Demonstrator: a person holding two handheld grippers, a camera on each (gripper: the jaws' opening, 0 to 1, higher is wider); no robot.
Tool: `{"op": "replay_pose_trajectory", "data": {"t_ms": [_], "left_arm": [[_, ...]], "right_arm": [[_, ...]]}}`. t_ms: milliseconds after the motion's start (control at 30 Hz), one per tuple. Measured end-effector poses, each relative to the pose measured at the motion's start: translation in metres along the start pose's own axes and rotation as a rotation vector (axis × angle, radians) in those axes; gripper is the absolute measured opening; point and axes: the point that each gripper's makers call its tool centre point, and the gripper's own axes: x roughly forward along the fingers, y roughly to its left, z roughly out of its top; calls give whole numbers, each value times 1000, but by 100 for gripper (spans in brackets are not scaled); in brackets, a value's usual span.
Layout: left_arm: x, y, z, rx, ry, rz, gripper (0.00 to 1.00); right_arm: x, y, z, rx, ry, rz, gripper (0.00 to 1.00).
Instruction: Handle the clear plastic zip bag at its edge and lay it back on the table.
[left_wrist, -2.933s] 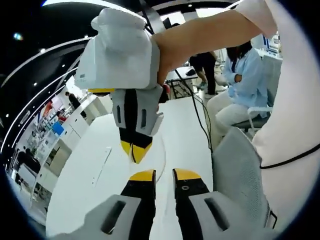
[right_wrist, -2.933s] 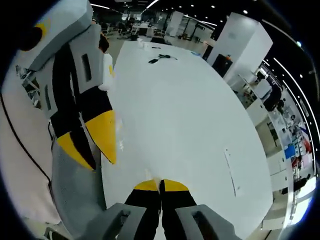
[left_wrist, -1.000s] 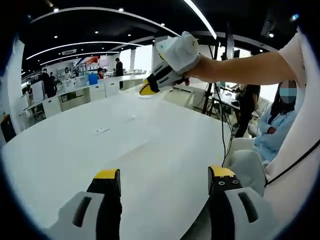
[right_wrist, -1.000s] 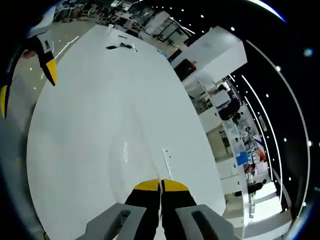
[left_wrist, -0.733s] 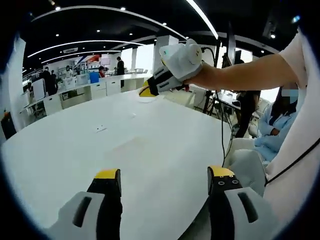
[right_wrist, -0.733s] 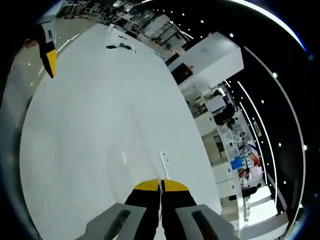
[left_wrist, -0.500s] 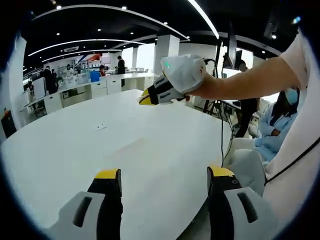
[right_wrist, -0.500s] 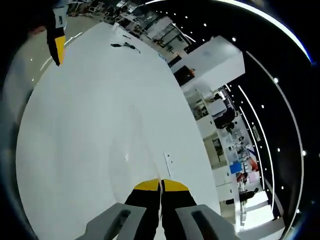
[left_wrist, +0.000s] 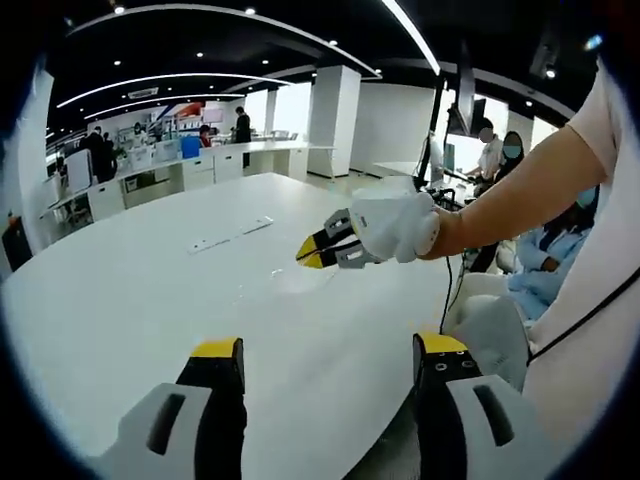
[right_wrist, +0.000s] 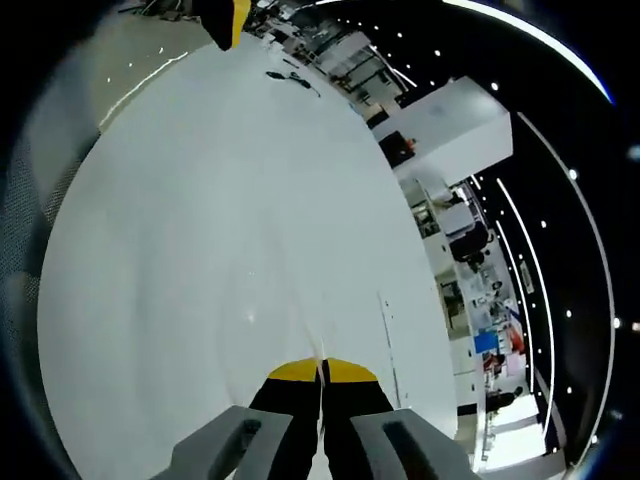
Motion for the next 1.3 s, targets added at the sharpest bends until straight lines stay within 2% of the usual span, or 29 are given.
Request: {"op": "replay_pose_trajectory", "data": {"t_ms": [333, 367, 700, 1100, 1300], "left_arm": [[-1, -4, -8, -2, 23, -3, 67], [-1, -4, -9, -1, 25, -3, 67], [1, -5, -13, -2, 47, -7, 66], [5, -6, -13, -4, 55, -13, 66], [5, -7, -14, -5, 57, -14, 66]], "right_arm": [[14, 30, -6, -26, -10, 50, 0], [15, 33, -6, -3, -10, 63, 0], [22, 45, -12, -24, -6, 95, 0], [25, 66, -17, 10, 4, 161, 0], [25, 76, -20, 22, 18, 193, 6]]}}
